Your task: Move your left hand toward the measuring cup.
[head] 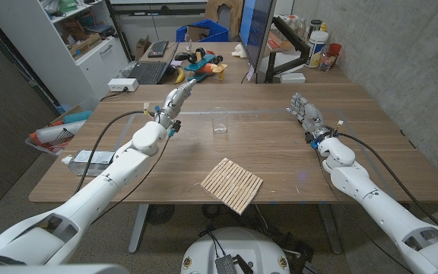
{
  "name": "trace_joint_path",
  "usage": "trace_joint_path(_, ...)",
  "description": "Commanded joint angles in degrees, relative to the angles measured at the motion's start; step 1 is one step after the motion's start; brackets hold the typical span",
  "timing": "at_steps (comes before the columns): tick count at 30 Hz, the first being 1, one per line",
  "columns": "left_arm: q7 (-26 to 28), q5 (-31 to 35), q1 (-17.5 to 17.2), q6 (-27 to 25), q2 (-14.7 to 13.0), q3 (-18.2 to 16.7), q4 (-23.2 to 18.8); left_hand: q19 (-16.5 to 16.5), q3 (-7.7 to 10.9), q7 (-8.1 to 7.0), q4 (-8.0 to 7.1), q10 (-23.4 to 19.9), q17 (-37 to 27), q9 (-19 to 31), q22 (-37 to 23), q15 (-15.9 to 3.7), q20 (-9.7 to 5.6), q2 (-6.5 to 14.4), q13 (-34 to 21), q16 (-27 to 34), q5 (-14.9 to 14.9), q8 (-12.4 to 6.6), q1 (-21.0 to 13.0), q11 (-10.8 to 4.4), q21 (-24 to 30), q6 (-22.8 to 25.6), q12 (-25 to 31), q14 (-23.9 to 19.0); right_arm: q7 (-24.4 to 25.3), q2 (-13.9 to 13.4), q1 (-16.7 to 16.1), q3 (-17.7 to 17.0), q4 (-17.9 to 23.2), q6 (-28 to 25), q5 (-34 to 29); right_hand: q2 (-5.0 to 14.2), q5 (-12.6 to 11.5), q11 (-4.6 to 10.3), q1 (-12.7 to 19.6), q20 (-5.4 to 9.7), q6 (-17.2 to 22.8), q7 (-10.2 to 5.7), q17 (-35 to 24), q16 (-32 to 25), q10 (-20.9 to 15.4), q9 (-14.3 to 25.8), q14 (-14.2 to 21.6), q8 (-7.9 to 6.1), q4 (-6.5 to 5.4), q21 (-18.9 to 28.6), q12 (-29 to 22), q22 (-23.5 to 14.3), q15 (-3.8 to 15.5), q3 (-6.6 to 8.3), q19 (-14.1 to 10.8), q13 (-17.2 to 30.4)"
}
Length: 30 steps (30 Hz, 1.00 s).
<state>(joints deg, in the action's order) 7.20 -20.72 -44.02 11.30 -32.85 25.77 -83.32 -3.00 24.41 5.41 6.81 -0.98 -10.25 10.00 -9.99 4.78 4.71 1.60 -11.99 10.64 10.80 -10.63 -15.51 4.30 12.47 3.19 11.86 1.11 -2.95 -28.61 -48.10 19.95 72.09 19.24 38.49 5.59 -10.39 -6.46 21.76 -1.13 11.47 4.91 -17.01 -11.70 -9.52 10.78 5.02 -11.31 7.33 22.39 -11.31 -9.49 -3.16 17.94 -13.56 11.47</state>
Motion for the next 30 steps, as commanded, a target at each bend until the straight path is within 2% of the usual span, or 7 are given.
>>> trace_joint_path(1,1.95,4.79,0.26,-0.66,-1.42,1.25,-3.01,-0.54,0.32,-0.02,0.46,0.07,-0.12,0.31,-0.28,0.03,0.25,0.05,0.04,0.15,0.17,-0.57,-0.66,-0.37,-0.34,0.48,0.32,0.12,-0.23,0.18,0.24,-0.03,-0.21,0.5,-0.05,0.44,-0.24,0.05,0.22,0.01,0.41,-0.09,0.06,-0.6,-0.58,0.25,0.56,-0.14,0.05,-0.29,-0.44,-0.05,0.25,-0.09,-0.63,0.02)
trace_joint_path(30,1.43,11.15,3.79,-4.05,-1.22,4.15,-4.25,-0.79,0.56,-0.35,0.97,-0.23,-0.1,0.36,-0.3,-0.33,0.44,0.37,0.15,0.23,0.08,-0.71,-1.63,-0.82,-0.67,1.31,0.48,-0.16,0.02,0.53,-0.15,-0.44,-0.85,1.34,0.24,0.51,-0.25,0.18,0.17,0.0,0.58,-0.18,0.46,-0.61,-0.72,0.24,0.63,-0.14,0.07,-1.04,-0.43,-0.07,0.21,-0.33,-0.93,-0.02)
